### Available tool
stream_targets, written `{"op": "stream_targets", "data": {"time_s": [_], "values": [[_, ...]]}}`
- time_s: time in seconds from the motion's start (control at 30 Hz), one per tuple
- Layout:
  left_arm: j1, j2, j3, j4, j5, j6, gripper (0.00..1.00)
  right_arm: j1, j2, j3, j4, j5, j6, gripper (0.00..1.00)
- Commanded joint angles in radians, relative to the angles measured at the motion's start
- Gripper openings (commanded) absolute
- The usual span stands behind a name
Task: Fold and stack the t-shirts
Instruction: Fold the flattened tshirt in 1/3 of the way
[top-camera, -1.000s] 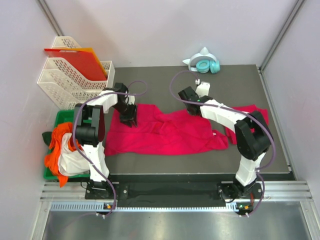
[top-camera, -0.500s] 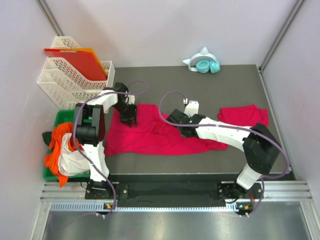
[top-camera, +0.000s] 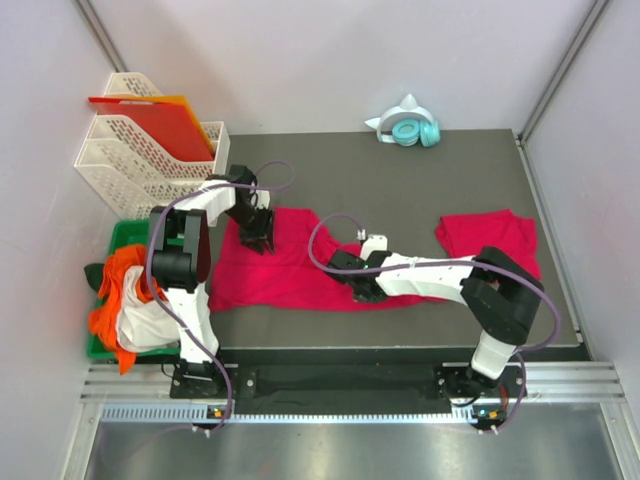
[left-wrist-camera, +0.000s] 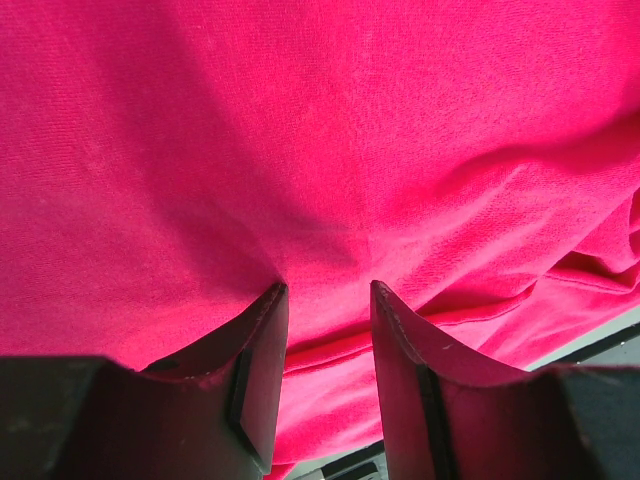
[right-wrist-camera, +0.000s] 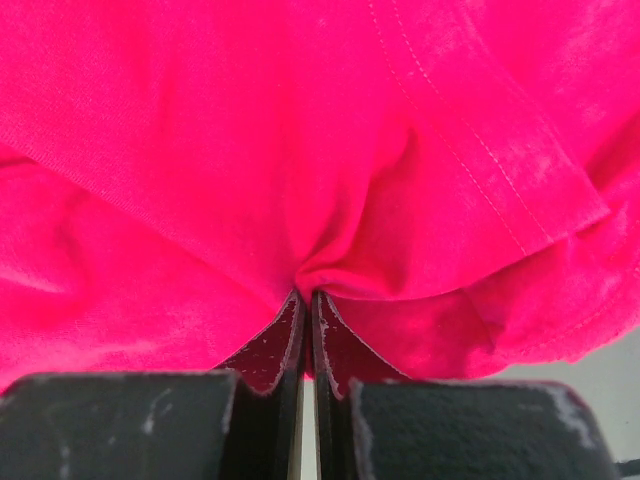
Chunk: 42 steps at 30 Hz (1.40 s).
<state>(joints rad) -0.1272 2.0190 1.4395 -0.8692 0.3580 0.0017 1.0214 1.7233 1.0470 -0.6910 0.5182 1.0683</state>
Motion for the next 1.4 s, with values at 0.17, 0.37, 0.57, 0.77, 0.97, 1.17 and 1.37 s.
{"op": "stream_targets", "data": {"time_s": [0.17, 0.37, 0.57, 0.77, 0.97, 1.17, 1.37], "values": [[-0.012, 0.012, 0.004, 0.036, 0.006, 0.007, 0.43, -0.018, -0.102, 0.155, -0.039, 0.167, -0.007, 0.42], [-0.012, -0.002, 0.004, 0.035, 0.004, 0.007, 0.44, -0.105, -0.087, 0.306, -0.039, 0.189, -0.132, 0.48], [-0.012, -0.005, -0.004, 0.036, 0.004, 0.008, 0.44, -0.202, -0.059, 0.263, 0.031, 0.132, -0.188, 0.46], [-0.012, -0.005, -0.004, 0.035, 0.002, 0.006, 0.43, -0.32, -0.001, 0.26, 0.056, 0.077, -0.226, 0.44], [-0.012, -0.012, -0.005, 0.032, 0.002, 0.014, 0.44, -0.334, -0.068, 0.153, 0.028, 0.04, -0.166, 0.43], [-0.012, -0.013, -0.013, 0.038, 0.015, 0.015, 0.43, -0.32, -0.247, -0.049, 0.067, -0.012, -0.053, 0.43], [-0.012, -0.005, -0.011, 0.039, 0.029, 0.011, 0.43, -0.284, -0.292, -0.1, 0.064, -0.026, -0.013, 0.43]]}}
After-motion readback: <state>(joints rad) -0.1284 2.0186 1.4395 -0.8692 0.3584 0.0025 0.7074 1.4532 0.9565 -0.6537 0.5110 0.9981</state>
